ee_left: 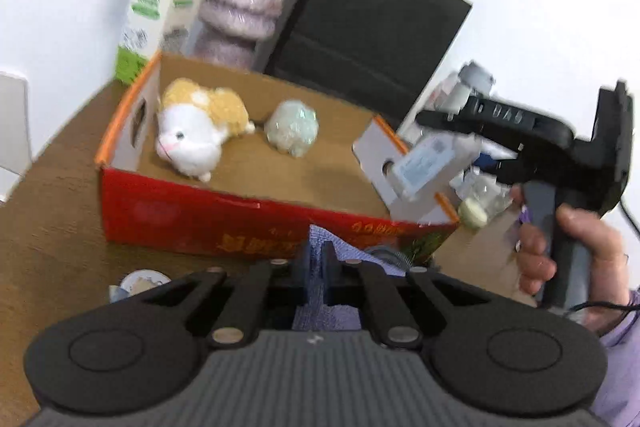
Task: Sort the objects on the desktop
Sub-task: 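Grasp the lavender pouch with the left tool while the right tool grasps the cotton-ball box, place both in box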
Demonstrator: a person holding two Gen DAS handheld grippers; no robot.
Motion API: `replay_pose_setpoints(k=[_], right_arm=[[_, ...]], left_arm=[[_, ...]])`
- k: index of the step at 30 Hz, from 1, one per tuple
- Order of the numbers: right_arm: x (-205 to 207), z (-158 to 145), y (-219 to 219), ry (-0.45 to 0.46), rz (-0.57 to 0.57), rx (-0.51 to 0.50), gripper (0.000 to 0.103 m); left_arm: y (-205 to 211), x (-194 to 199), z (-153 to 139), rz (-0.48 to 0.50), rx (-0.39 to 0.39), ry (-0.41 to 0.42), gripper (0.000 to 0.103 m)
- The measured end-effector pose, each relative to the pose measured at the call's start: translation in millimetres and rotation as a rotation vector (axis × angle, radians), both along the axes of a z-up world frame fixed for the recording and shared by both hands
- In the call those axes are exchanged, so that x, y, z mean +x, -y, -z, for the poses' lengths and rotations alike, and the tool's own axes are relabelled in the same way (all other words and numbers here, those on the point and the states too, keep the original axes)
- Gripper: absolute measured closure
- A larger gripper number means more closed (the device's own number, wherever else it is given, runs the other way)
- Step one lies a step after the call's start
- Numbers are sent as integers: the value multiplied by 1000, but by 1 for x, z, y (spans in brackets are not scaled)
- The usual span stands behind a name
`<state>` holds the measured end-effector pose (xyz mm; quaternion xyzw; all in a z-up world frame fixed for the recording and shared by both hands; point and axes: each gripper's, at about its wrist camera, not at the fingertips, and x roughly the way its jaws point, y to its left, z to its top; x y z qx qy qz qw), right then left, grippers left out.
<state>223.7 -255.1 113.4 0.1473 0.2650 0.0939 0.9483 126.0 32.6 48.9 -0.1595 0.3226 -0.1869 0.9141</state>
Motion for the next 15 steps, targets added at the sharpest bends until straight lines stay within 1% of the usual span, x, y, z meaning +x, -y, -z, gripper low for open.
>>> replay_pose_setpoints(k=[1, 4, 5, 7, 8, 10, 12, 13, 14, 15], right_arm=[[0, -1, 0, 3, -1, 1, 35], [6, -9, 0, 13, -5, 8, 35], [8, -14, 0, 19, -4, 10, 35], [17, -24, -3, 37, -6, 6, 35], [23, -27, -4, 40, -7, -3, 35], [42, -29, -8, 30, 10, -22, 35], [65, -24, -11, 0, 36, -42, 35], [76, -21, -13, -12, 56, -61, 35], [89, -15, -15, -29, 77, -77, 35], [98, -10, -18, -40, 84, -90, 35]], left_arm=[[1, -4, -8, 1, 1, 20, 98], [0, -1, -43, 0, -39, 101, 98], [0, 6, -58, -4, -54, 135, 98], [2, 23, -80, -29, -64, 180, 98], [3, 36, -87, -53, -72, 187, 98], [2, 70, -90, -111, -116, 144, 98], [1, 113, -75, -177, -150, 22, 98], [1, 134, -64, -193, -152, -34, 98], [1, 154, -51, -248, -141, -90, 98], [-1, 169, -39, -315, -111, -126, 98]])
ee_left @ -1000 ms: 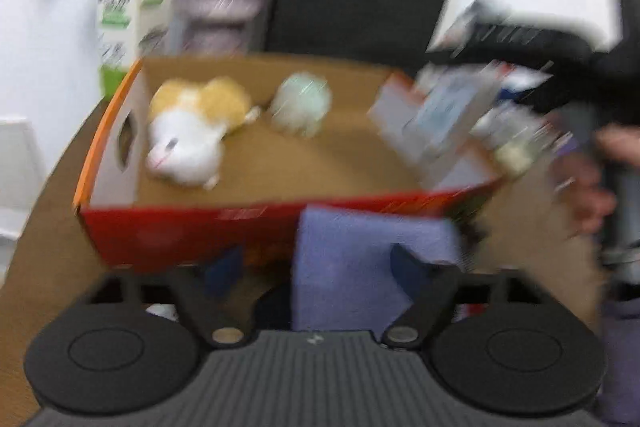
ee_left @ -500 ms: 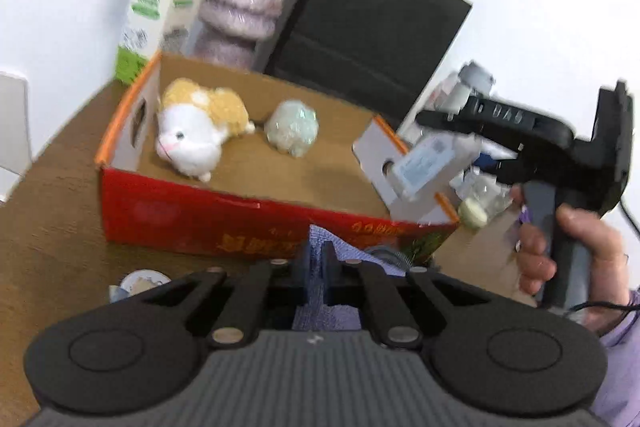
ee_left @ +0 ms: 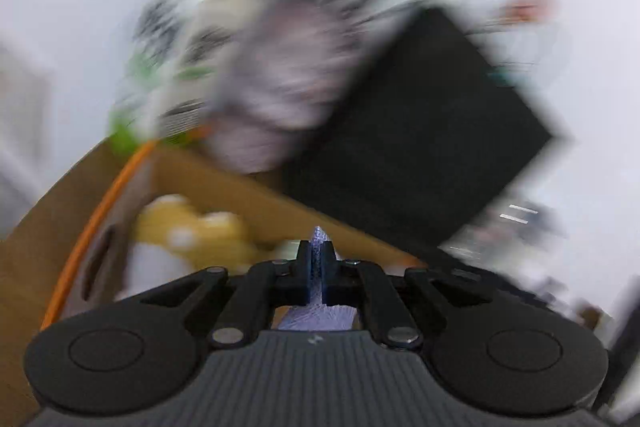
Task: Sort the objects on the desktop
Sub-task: 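Grasp the lavender pouch with the left tool while the right tool grasps the cotton-ball box, place both in box, then move both tools back over the remaining desk items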
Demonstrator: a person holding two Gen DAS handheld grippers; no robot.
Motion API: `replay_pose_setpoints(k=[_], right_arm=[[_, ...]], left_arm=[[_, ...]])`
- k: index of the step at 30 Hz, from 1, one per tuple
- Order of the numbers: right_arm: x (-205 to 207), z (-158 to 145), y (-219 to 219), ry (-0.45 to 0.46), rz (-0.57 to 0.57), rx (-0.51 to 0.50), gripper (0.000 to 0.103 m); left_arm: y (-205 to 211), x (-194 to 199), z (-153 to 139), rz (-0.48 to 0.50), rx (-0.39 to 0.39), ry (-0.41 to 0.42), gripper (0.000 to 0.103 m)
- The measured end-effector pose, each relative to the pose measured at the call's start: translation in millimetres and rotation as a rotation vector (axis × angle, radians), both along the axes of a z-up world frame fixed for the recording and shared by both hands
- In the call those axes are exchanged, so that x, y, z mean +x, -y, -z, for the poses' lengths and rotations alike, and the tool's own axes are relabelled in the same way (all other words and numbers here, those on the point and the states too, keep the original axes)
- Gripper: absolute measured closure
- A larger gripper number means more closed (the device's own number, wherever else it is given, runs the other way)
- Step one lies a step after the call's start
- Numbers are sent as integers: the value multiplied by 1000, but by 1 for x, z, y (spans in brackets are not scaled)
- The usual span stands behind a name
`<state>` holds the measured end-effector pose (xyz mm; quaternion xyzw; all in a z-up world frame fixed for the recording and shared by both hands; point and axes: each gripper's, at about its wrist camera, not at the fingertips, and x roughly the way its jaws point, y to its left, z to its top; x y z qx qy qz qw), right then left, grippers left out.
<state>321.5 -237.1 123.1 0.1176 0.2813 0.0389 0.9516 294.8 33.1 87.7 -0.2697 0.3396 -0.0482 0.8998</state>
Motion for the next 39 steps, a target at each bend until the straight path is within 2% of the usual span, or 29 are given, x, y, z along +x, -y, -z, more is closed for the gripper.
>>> replay_pose_setpoints(k=[2, 4, 5, 7, 10, 11, 12, 13, 14, 15, 17, 20, 23, 27, 30, 34, 36, 39], right_arm=[[22, 14, -5, -55, -3, -29, 35], [40, 28, -9, -110, -1, -55, 35], [46, 33, -9, -111, 6, -58, 35], [56, 38, -9, -130, 20, -72, 35], [67, 44, -8, -173, 0, -70, 33], [67, 43, -8, -175, -1, -72, 33], [66, 41, -7, -176, -3, -67, 33], [65, 38, -7, -175, -3, -55, 32], [62, 34, -5, -174, -4, -41, 29], [59, 30, -4, -170, -3, -35, 25], [48, 17, -4, -151, -3, -54, 23], [32, -2, -3, -142, -21, -90, 17], [18, -18, 0, -151, -36, -111, 17], [-11, -29, 3, -170, -54, -144, 16], [-39, -28, 3, -156, -68, -155, 14], [-76, -18, -5, -149, -83, -184, 14], [-96, -12, -9, -141, -93, -180, 14], [-127, 0, -11, -131, -103, -140, 14]], left_arm=[[-1, 29, 25, -68, 25, -70, 98], [-4, 48, 43, -102, -23, -137, 98], [-5, 54, 48, -116, -62, -145, 98], [-2, 59, 47, -124, -84, -131, 96], [9, 61, 39, -49, -21, -135, 92], [12, 60, 35, -16, -3, -130, 85], [14, 57, 30, 4, 15, -123, 69], [15, 54, 25, 15, 35, -112, 58], [16, 50, 18, 17, 62, -97, 36], [16, 46, 11, 11, 91, -80, 21], [15, 35, -2, -13, 163, -46, 19], [7, 18, -16, -5, 248, -43, 11], [-2, 1, -29, 23, 287, -29, 3], [-9, -18, -33, 22, 332, -29, 2], [-14, -49, -39, 32, 346, -20, 0], [-11, -83, -29, 61, 423, 15, 0], [-14, -106, -17, 29, 457, 40, 0], [-20, -137, 2, -19, 500, 33, 0]])
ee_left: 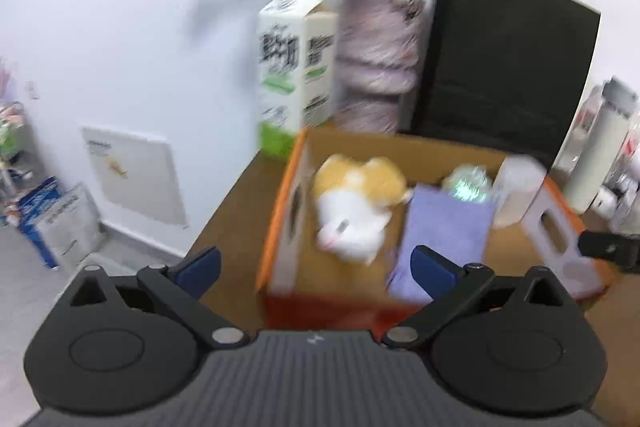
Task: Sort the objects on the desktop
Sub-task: 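Move both tools back over the remaining desk items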
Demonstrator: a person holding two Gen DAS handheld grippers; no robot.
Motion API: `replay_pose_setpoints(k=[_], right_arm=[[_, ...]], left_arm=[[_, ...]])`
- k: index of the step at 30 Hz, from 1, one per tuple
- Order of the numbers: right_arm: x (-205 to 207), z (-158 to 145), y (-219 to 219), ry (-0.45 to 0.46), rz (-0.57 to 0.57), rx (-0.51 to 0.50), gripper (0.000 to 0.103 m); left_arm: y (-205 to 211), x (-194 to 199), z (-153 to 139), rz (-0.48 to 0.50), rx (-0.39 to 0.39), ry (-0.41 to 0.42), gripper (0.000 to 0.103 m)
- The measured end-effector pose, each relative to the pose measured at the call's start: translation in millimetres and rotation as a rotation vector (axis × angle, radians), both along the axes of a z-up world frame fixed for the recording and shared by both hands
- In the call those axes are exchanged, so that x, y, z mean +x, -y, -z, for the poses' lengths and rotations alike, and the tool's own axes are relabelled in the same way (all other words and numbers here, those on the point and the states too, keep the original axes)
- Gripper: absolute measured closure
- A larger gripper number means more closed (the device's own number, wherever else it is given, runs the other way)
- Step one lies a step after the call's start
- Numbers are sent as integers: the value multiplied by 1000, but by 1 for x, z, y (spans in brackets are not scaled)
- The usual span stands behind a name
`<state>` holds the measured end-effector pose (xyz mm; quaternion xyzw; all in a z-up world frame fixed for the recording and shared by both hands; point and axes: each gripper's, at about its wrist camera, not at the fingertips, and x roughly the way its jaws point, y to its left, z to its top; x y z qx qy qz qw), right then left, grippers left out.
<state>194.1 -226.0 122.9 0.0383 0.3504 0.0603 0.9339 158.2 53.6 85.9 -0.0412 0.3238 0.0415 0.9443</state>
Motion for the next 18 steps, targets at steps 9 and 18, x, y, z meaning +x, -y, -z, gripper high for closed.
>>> replay_pose_setpoints(k=[9, 18], right_arm=[[-101, 49, -11, 33, -12, 45, 14], [-184, 83, -23, 62, -74, -3, 14]], left_arm=[[6, -120, 37, 21, 27, 89, 0], [31, -203, 72, 112, 96, 129, 0]])
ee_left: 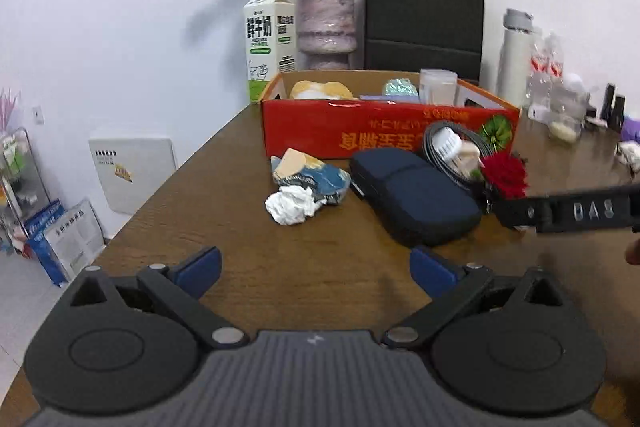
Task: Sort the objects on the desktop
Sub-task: 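Move both tools back over the remaining desk items, then grasp the white tissue with the left tool while the right tool grasps the red rose, drop both in box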
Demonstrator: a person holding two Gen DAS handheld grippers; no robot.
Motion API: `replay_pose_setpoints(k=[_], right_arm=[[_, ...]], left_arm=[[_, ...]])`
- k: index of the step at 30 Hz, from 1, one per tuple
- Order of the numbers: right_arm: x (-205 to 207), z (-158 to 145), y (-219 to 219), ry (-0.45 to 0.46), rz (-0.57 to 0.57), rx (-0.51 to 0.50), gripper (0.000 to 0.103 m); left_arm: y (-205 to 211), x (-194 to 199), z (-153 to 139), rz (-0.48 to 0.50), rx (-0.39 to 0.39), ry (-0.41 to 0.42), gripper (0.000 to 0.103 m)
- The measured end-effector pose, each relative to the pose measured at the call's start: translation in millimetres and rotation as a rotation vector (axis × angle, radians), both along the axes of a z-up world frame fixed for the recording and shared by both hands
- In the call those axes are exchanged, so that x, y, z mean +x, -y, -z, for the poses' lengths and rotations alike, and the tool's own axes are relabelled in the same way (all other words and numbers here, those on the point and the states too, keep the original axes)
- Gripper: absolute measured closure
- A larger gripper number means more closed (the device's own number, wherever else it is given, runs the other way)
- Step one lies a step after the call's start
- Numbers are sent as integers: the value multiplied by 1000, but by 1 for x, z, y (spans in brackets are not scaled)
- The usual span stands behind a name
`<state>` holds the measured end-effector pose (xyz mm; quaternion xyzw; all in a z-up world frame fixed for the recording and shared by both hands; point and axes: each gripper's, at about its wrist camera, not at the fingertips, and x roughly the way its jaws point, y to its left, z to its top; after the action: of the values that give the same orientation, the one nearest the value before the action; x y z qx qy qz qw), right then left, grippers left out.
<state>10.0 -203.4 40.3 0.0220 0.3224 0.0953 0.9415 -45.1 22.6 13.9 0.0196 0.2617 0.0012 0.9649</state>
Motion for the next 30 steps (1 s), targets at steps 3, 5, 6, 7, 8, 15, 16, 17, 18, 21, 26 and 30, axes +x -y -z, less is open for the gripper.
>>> replay_pose_setpoints(k=[3, 5, 6, 7, 8, 15, 16, 17, 18, 21, 26, 30], right_arm=[[-5, 9, 3, -43, 7, 24, 14], [-9, 9, 6, -39, 7, 51, 14], [-10, 8, 8, -33, 14, 62, 14], [-10, 6, 9, -25, 20, 74, 14], [-9, 4, 12, -18, 25, 91, 14], [36, -9, 27, 13, 17, 187, 25], [45, -9, 28, 8, 32, 193, 25], [54, -8, 30, 1, 45, 199, 25], [60, -6, 31, -11, 52, 209, 26], [70, 5, 39, -49, 39, 295, 45], [61, 10, 48, -54, 46, 346, 57], [38, -8, 48, 36, 82, 280, 63]], left_arm=[[3, 8, 5, -13, 7, -39, 1], [2, 11, 7, -11, -13, -61, 1], [2, 11, 10, -12, -20, -67, 3], [1, 10, 10, -16, -19, -69, 5], [1, 11, 11, -22, -12, -72, 7], [-15, 35, -11, 7, -64, -34, 18], [-18, 45, -14, -1, -75, -27, 20], [-21, 55, -15, -15, -82, -25, 25], [-25, 65, -15, -30, -91, -28, 28], [-31, 85, -11, -40, -137, -67, 47], [-35, 91, 6, -36, -193, -99, 78], [-34, 82, 8, -50, -178, -75, 87]])
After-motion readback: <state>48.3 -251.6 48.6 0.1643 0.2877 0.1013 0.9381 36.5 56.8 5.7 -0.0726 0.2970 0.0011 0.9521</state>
